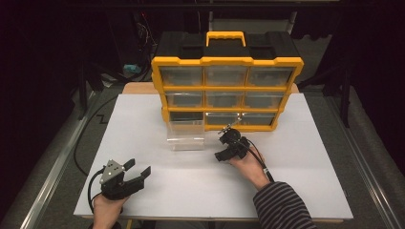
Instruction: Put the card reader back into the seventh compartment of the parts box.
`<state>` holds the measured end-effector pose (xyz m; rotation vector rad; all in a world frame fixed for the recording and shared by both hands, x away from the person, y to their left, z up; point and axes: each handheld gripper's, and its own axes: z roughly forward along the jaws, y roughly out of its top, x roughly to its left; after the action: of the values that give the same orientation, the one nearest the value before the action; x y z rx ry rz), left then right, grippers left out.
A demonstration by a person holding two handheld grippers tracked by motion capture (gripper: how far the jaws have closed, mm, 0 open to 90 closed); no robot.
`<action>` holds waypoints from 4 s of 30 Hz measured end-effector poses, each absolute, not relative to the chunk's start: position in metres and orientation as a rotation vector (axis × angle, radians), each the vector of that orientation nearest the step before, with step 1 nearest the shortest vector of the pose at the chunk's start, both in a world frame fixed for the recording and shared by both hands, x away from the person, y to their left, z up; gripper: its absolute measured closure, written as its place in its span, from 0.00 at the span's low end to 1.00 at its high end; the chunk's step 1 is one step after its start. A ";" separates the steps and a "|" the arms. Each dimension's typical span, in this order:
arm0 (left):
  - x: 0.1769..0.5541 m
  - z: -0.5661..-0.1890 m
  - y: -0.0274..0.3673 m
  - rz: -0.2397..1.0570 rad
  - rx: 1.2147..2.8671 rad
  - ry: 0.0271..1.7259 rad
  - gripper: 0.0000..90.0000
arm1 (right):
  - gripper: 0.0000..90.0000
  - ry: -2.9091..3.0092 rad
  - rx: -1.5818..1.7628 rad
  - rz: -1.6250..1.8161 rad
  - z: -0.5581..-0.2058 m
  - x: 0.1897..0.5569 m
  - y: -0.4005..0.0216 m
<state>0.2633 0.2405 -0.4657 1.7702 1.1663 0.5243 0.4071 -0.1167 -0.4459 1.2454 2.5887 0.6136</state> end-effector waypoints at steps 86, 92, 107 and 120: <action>0.263 -0.467 0.238 0.511 1.786 1.159 0.35 | 0.33 2.606 0.987 0.917 -0.334 0.416 -0.049; 0.263 -0.467 0.238 0.511 1.786 1.157 0.35 | 0.33 2.609 0.961 0.911 -0.335 0.418 -0.041; 0.263 -0.467 0.238 0.510 1.786 1.156 0.35 | 0.33 2.634 0.948 0.866 -0.342 0.424 -0.024; 0.263 -0.466 0.238 0.508 1.787 1.156 0.35 | 0.28 2.636 0.949 0.857 -0.346 0.427 -0.021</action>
<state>0.2625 0.2383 -0.4664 1.7868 1.1565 0.5084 0.4266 -0.0208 -0.3461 0.9486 2.6358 0.8565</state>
